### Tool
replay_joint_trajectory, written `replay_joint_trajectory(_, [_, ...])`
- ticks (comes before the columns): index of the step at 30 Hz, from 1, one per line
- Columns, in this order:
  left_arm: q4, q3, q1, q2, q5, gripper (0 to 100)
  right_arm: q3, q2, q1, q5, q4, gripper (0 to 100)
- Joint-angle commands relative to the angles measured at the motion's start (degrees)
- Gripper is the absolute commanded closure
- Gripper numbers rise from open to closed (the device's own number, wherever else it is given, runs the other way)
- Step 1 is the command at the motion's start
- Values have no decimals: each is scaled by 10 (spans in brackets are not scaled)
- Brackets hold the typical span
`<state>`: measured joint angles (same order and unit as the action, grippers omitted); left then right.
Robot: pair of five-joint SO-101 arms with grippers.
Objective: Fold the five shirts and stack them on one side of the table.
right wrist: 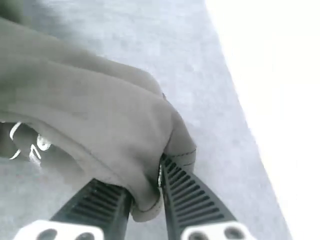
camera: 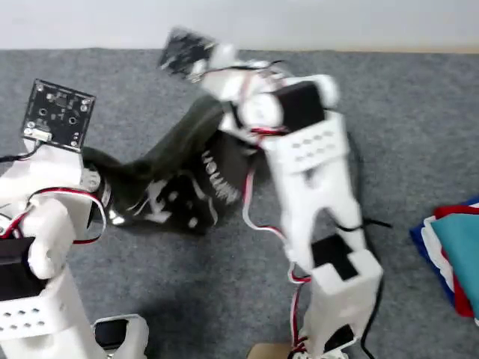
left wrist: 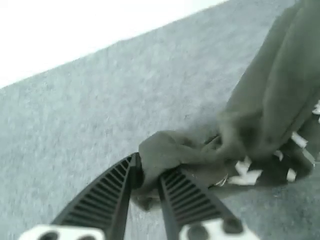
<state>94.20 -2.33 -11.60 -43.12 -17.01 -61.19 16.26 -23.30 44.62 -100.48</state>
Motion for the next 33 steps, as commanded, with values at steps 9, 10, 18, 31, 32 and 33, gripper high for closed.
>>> replay_joint_trajectory(9, [-15, 15, 9, -6, 7, 998, 232, -111, 33, 19, -22, 987])
replay_joint_trajectory(10, [-15, 14, 9, -6, 7, 998, 240, -112, 34, 19, -22, 987])
replay_joint_trajectory(18, [-15, -59, 9, -7, 7, 998, 347, -75, 17, 21, -20, 928])
replay_joint_trajectory(31, [-66, -197, 7, -11, 7, 998, 358, 17, -36, 46, 8, 987])
replay_joint_trajectory(32, [-76, -203, 7, -11, 7, 998, 357, 15, -35, 46, 14, 987])
replay_joint_trajectory(33, [-84, -204, 7, -11, 7, 998, 353, 15, -33, 46, 14, 987])
